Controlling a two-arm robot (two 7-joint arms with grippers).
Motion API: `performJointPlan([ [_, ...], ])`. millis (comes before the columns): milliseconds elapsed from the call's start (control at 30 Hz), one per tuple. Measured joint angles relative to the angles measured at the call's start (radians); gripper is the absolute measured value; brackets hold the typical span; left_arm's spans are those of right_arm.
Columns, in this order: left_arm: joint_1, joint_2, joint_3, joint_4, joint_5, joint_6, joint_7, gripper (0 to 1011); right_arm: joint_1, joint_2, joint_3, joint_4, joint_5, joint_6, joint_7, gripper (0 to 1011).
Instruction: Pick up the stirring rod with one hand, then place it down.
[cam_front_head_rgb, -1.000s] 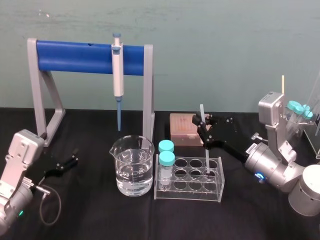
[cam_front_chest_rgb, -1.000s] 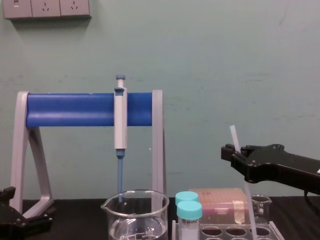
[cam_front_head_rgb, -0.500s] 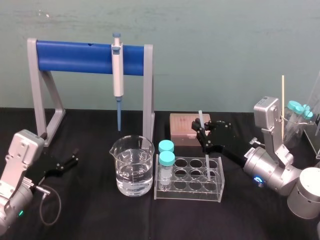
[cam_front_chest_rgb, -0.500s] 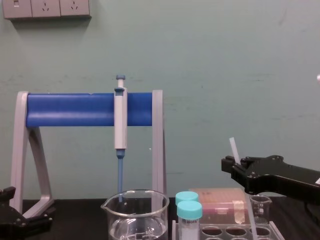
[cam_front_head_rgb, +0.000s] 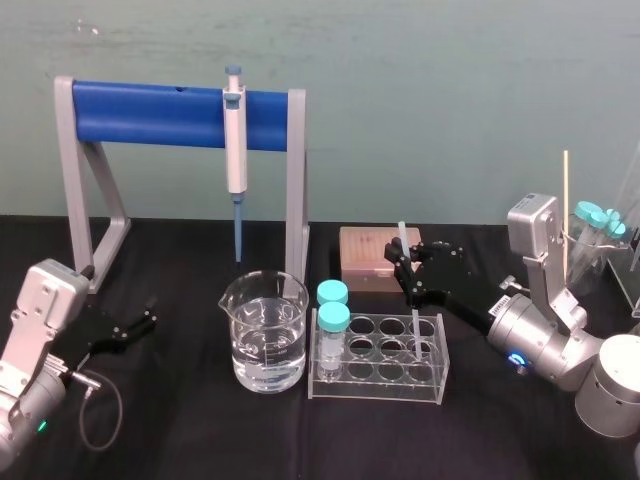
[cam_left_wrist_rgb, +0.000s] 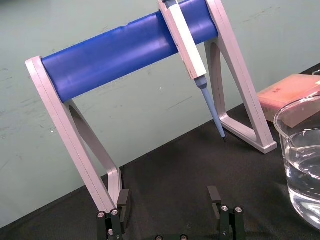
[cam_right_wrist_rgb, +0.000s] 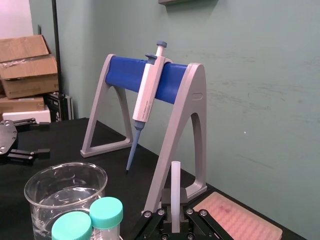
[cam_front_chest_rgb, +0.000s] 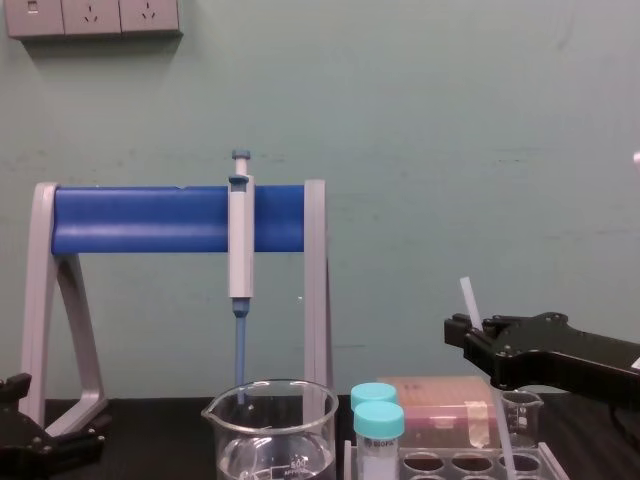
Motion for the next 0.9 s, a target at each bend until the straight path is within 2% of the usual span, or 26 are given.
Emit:
performJointPlan([
  [333, 0.0, 0.0, 0.0, 0.0, 0.0, 0.0, 0.0, 1001, -0.001, 0.001, 0.0, -0.001, 0.0, -0.001, -0.001, 75],
  [400, 0.0, 0.0, 0.0, 0.0, 0.0, 0.0, 0.0, 1000, -0.001, 0.001, 0.0, -0.002, 0.0, -0.001, -0.001, 103],
  [533, 0.0, 0.0, 0.0, 0.0, 0.0, 0.0, 0.0, 1000, -0.001, 0.001, 0.0, -0.002, 0.0, -0.002, -0.001, 203],
  [633, 0.0, 0.0, 0.0, 0.0, 0.0, 0.0, 0.0, 1000, -0.001, 0.001, 0.0, -0.002, 0.0, -0.002, -0.001, 317],
  [733, 0.0, 0.0, 0.0, 0.0, 0.0, 0.0, 0.0, 1000, -0.001, 0.001, 0.0, -0.003, 0.0, -0.002, -0.001, 375],
  [900, 0.0, 0.0, 0.0, 0.0, 0.0, 0.0, 0.0, 1000, -0.001, 0.001, 0.0, -0.003, 0.0, -0.002, -0.001, 561],
])
